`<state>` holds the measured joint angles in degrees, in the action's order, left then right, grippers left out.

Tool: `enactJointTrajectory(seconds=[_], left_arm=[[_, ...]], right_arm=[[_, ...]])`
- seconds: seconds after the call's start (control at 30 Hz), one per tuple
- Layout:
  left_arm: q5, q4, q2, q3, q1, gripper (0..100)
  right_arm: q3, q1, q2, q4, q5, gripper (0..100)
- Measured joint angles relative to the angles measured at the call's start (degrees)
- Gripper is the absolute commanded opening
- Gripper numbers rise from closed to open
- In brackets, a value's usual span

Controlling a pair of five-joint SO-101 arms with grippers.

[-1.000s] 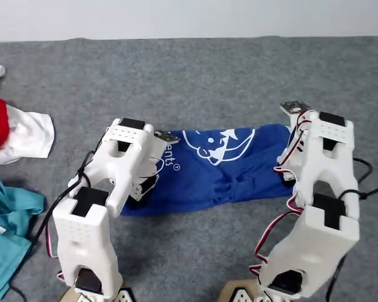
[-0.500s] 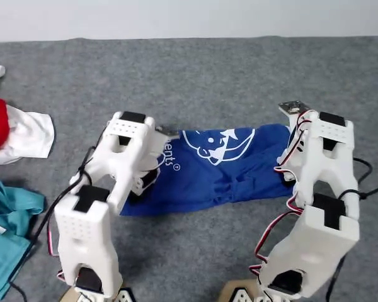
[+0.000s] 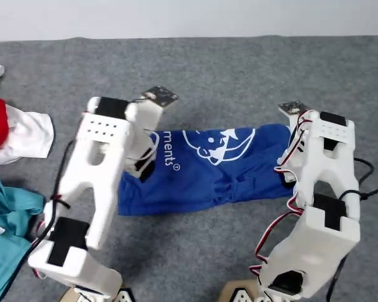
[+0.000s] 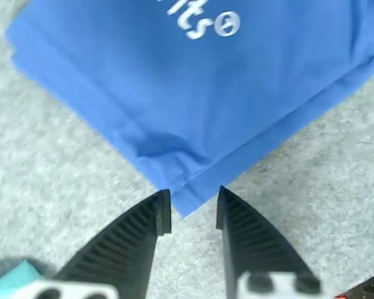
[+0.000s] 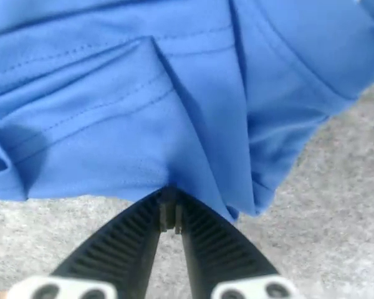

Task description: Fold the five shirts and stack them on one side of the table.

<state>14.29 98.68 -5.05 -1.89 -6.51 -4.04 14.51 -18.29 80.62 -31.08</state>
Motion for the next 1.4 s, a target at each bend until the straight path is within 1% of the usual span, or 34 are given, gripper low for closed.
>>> enactJointTrajectory(seconds=[0.13,0.3,0.43,0.6,0.67,0.77,0.83,0.93,1.03,1.1,1.23,1.4], left_arm=[[-2.37,0.0,2.73,0.0,5.63,14],[-2.99,0.09,9.05,0.0,14.24,14],[-3.08,0.09,14.77,0.0,22.59,14],[-3.25,0.26,19.08,-2.29,33.49,14],[-3.25,0.26,19.96,-3.87,37.27,14],[-3.25,0.26,20.84,-6.33,42.29,14],[-3.25,0.26,21.27,-7.82,44.22,14],[-3.25,0.26,21.71,-8.79,46.33,14],[-3.25,0.26,22.68,-8.88,47.74,14],[-3.25,0.26,23.38,-8.88,47.91,14],[-3.25,0.26,24.09,-8.88,48.18,14],[-3.25,0.26,24.09,-8.88,48.18,14]], right_arm=[[0.0,-1.76,6.51,3.25,-0.09,1.0],[0.0,-7.21,15.3,6.68,0.53,1.0],[0.0,-13.8,19.25,6.95,5.89,1.5],[0.0,-24.97,19.52,4.13,14.24,1.8],[0.0,-29.01,19.52,1.05,17.49,5.3],[0.0,-33.93,19.25,-3.69,20.04,12.3],[0.0,-36.75,17.67,-6.95,20.66,14.4],[0.0,-40.18,13.63,-10.99,20.92,14.5],[0.35,-43.52,9.41,-12.31,22.07,14.5],[3.34,-45.63,6.07,-12.31,25.85,14.7],[12.66,-48.0,-0.26,-10.46,39.47,14.8],[29.36,-52.04,-10.9,-2.81,44.13,15.8]])
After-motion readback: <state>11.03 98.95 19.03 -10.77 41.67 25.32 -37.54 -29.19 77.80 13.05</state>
